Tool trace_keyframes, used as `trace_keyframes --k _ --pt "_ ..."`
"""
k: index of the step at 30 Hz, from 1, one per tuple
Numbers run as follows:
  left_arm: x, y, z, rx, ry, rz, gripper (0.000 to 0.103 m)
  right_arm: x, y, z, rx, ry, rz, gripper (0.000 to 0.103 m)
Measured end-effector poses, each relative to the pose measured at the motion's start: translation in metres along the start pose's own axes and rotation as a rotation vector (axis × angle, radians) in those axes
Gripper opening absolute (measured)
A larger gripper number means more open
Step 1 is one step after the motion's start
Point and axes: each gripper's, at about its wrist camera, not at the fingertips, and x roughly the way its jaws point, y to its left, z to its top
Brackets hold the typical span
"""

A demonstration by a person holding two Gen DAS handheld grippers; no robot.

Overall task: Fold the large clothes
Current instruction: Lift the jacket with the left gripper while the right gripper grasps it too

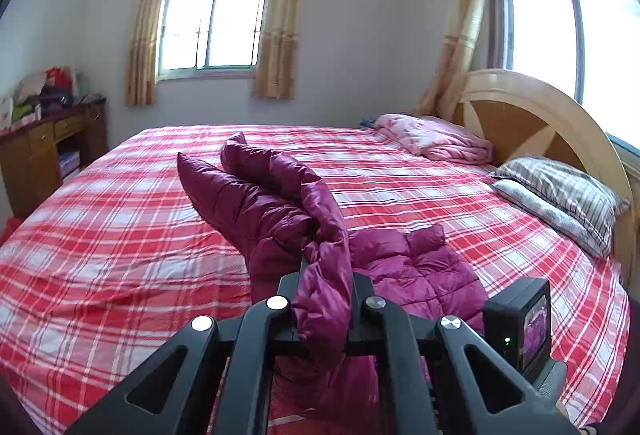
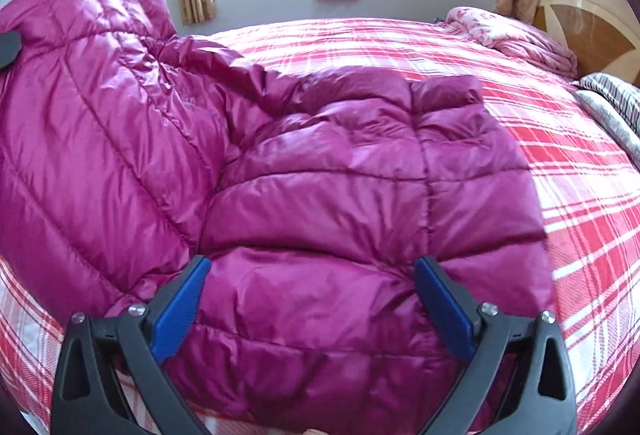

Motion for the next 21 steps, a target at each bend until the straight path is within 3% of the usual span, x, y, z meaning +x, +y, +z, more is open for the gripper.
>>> trace_keyframes --k 6,14,18,21 --pt "0.026 -0.053 -0.006 0.120 0.021 -0.120 0.008 -0.022 -0.033 -0.008 0.062 -0.030 0.023 0.098" --pt "0.086 -0.095 -0.026 0.111 0.176 -0.286 0.009 -0.043 -0.096 -0.019 0.243 -0.075 -0.059 0.097" --pt "0.106 -0.110 -0.049 0.134 0.240 -0.341 0.011 -0.054 -0.135 -0.011 0.379 -0.125 -0.004 0.097" --pt "0.102 -0.114 -0.067 0.175 0.224 -0.358 0.012 -0.058 -0.153 -0.003 0.454 -0.164 0.101 0.097"
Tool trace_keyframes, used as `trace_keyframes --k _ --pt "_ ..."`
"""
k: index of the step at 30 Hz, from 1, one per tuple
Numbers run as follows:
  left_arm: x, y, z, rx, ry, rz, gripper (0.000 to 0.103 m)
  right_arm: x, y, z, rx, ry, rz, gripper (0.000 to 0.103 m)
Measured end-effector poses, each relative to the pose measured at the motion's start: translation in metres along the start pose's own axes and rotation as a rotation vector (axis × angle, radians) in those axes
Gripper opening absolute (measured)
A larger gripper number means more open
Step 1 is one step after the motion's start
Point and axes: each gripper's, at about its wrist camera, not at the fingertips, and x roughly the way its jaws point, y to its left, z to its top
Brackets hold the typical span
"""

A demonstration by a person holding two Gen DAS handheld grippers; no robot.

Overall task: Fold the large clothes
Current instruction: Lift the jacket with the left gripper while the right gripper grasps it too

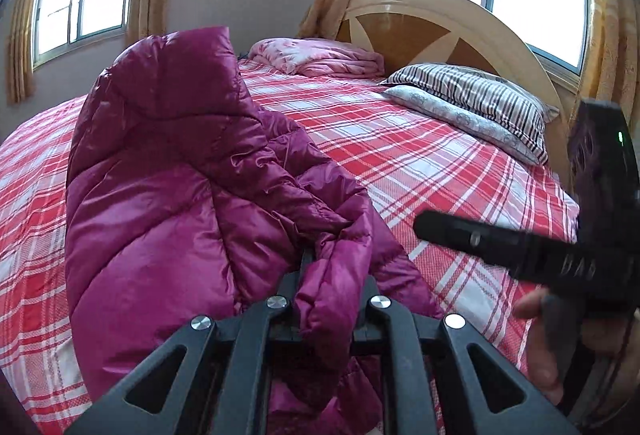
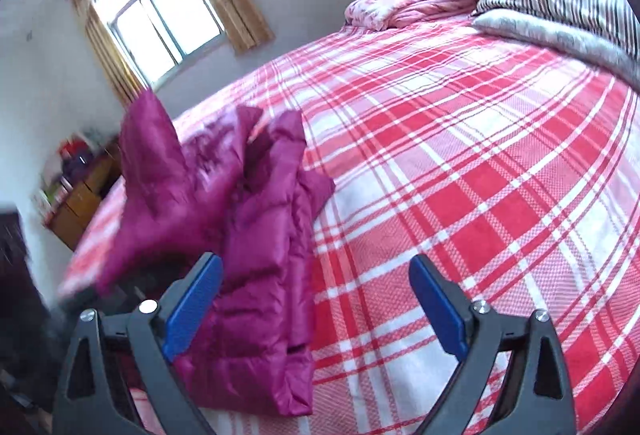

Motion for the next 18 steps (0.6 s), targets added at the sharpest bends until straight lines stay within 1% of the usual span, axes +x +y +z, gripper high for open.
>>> trace_keyframes --k 1,3,5,6,7,8,9,11,12,14,15,16,17,18 --pt "0.000 -0.004 -0.005 0.023 -0.001 0.007 0.012 0.002 0.001 0.002 0.013 0.008 0.035 0.097" --pt "-0.002 -0.011 -0.010 0.068 -0.004 0.018 0.015 0.009 0.008 0.001 0.005 0.055 0.107 0.095" --pt "-0.005 -0.013 -0.012 0.089 -0.006 0.019 0.017 0.018 0.020 0.003 -0.021 0.097 0.170 0.086" --pt "-0.008 -0.012 -0.012 0.092 -0.009 0.007 0.017 0.023 0.023 0.005 -0.039 0.121 0.189 0.084" --pt "-0.009 -0.012 -0.013 0.099 -0.010 0.002 0.018 0.031 0.029 0.005 -0.062 0.163 0.206 0.077" --pt "-0.011 -0.012 -0.014 0.107 -0.008 -0.001 0.018 0.037 0.035 0.002 -0.085 0.194 0.212 0.063" --pt "-0.011 -0.012 -0.014 0.118 -0.001 0.001 0.019 0.041 0.037 0.001 -0.108 0.208 0.214 0.056" --pt "-0.015 -0.016 -0.015 0.151 0.020 0.020 0.021 0.047 0.042 -0.002 -0.150 0.227 0.204 0.028" --pt "-0.017 -0.018 -0.015 0.161 0.021 0.027 0.021 0.048 0.042 -0.003 -0.156 0.227 0.194 0.026" --pt "-0.028 -0.021 -0.019 0.193 0.014 0.038 0.023 0.048 0.044 -0.006 -0.158 0.226 0.192 0.019" --pt "-0.032 -0.023 -0.021 0.209 0.015 0.056 0.031 0.050 0.044 -0.006 -0.166 0.223 0.169 0.017" --pt "-0.037 -0.024 -0.022 0.222 0.009 0.076 0.044 0.052 0.044 -0.008 -0.174 0.222 0.143 0.016" --pt "-0.046 -0.023 -0.023 0.228 -0.006 0.083 0.050 0.053 0.042 -0.009 -0.168 0.222 0.134 0.016" --pt "-0.053 -0.021 -0.023 0.226 -0.019 0.087 0.059 0.053 0.036 -0.009 -0.158 0.227 0.131 0.016"
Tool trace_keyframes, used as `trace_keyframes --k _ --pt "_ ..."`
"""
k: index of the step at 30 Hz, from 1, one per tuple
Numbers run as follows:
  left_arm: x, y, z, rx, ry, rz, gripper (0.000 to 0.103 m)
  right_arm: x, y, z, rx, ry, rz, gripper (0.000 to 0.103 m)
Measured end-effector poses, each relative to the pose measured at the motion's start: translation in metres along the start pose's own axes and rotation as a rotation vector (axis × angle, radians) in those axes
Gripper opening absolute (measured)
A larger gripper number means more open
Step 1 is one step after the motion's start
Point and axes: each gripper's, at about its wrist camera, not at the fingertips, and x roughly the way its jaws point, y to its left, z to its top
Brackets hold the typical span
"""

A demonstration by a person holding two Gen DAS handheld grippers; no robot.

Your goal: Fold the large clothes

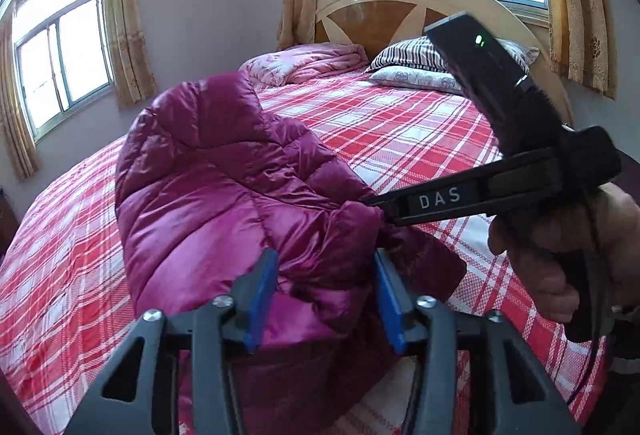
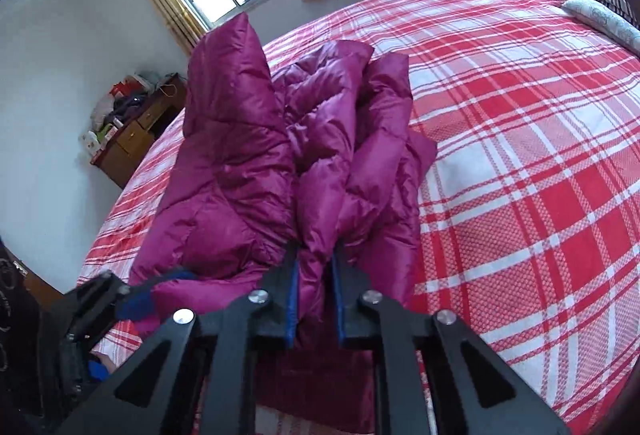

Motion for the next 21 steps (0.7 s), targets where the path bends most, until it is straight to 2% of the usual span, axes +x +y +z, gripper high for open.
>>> trace_keyframes --k 3,4,8,10,14,16,17,21 --pt "-0.015 0.016 0.000 -0.015 -0.026 0.070 0.076 0.002 -0.005 -0.002 0.006 0.006 -0.017 0.016" --pt "-0.019 0.023 0.000 -0.026 -0.037 0.092 0.078 0.001 -0.004 -0.003 -0.002 0.006 -0.025 0.016" --pt "-0.019 0.062 0.013 -0.161 -0.074 0.139 0.078 0.000 -0.002 -0.006 -0.015 0.010 -0.042 0.016" --pt "-0.017 0.086 0.012 -0.238 -0.081 0.183 0.082 0.001 -0.005 -0.009 -0.008 0.013 -0.043 0.016" --pt "0.021 0.115 0.012 -0.306 -0.001 0.276 0.082 -0.003 -0.002 -0.012 -0.014 0.009 -0.063 0.016" --pt "0.039 0.117 0.005 -0.315 0.046 0.259 0.082 -0.010 0.001 -0.011 -0.008 -0.011 -0.089 0.018" --pt "0.045 0.116 0.003 -0.317 0.051 0.258 0.082 -0.018 0.002 -0.011 0.000 -0.036 -0.107 0.022" --pt "0.049 0.106 0.002 -0.302 0.040 0.236 0.082 -0.045 0.021 -0.004 -0.015 -0.143 -0.181 0.026"
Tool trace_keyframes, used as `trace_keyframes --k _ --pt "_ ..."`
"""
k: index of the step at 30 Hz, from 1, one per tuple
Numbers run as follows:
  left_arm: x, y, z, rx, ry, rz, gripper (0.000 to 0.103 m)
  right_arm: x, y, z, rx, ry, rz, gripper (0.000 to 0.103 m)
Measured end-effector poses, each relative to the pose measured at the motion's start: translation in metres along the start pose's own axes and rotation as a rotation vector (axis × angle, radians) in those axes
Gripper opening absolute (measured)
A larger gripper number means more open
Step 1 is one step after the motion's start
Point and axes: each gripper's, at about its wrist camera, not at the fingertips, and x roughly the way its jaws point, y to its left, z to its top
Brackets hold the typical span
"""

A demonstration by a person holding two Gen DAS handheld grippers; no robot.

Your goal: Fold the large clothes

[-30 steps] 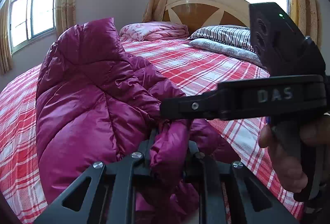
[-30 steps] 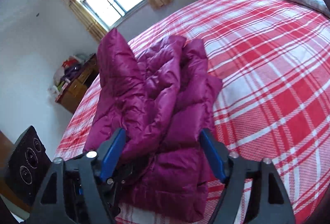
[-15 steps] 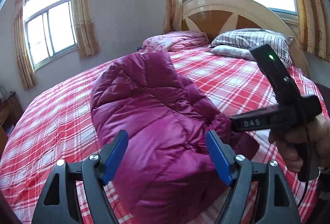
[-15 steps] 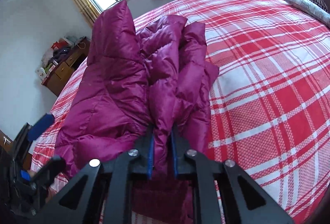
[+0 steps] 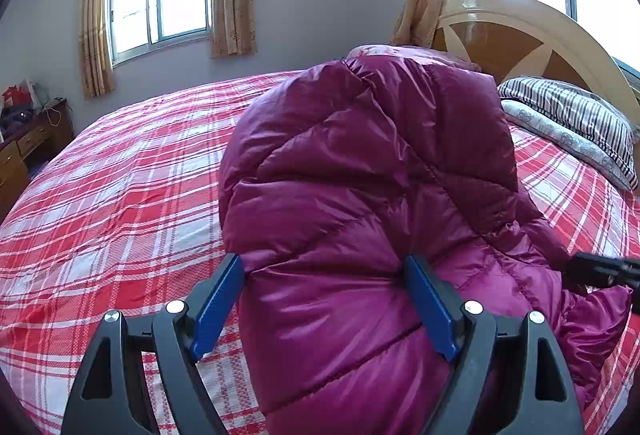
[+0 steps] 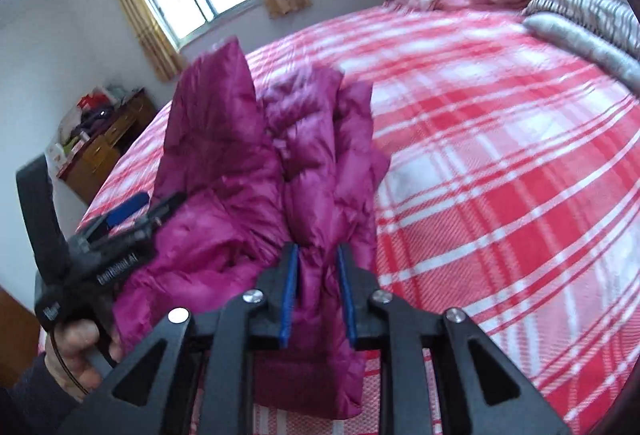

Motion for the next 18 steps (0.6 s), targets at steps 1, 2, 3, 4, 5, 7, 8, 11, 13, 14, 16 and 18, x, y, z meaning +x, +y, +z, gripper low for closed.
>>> trace_keyframes --k 1,2,3,4,5,7,8,11,13,14,16,18 --pt "0.000 -0.003 0.001 0.012 -0.001 -0.003 0.082 -0.006 0.005 0.006 0.006 -0.027 -0.001 0.030" --pt "0.000 -0.006 0.002 0.026 -0.002 -0.001 0.082 -0.011 0.010 0.013 0.014 -0.052 0.008 0.034" --pt "0.001 -0.007 0.004 0.034 -0.001 -0.002 0.082 -0.014 0.015 0.018 0.014 -0.067 0.011 0.037" --pt "-0.001 -0.006 0.005 0.037 -0.001 -0.007 0.082 -0.016 0.024 0.026 0.007 -0.085 -0.001 0.045" --pt "-0.002 -0.005 0.008 0.035 0.000 -0.010 0.082 -0.016 0.033 0.034 -0.002 -0.100 -0.011 0.051" --pt "-0.008 0.006 0.015 -0.019 -0.024 0.017 0.082 -0.009 0.054 0.046 -0.027 -0.115 -0.021 0.052" --pt "-0.014 0.016 0.020 -0.073 -0.056 0.033 0.082 -0.004 0.065 0.052 -0.043 -0.119 -0.017 0.052" --pt "-0.018 0.044 0.031 -0.185 -0.089 0.071 0.083 0.017 0.091 0.070 -0.052 -0.086 0.033 0.052" --pt "-0.006 0.060 0.037 -0.232 -0.058 0.113 0.083 0.034 0.102 0.081 -0.010 -0.061 0.084 0.052" --pt "0.001 0.065 0.039 -0.243 -0.038 0.132 0.083 0.045 0.104 0.086 0.015 -0.044 0.106 0.052" --pt "0.019 0.070 0.042 -0.235 0.012 0.180 0.083 0.064 0.105 0.092 0.014 -0.045 0.103 0.052" --pt "0.029 0.072 0.043 -0.234 0.037 0.179 0.083 0.082 0.099 0.092 -0.001 -0.040 0.076 0.051"
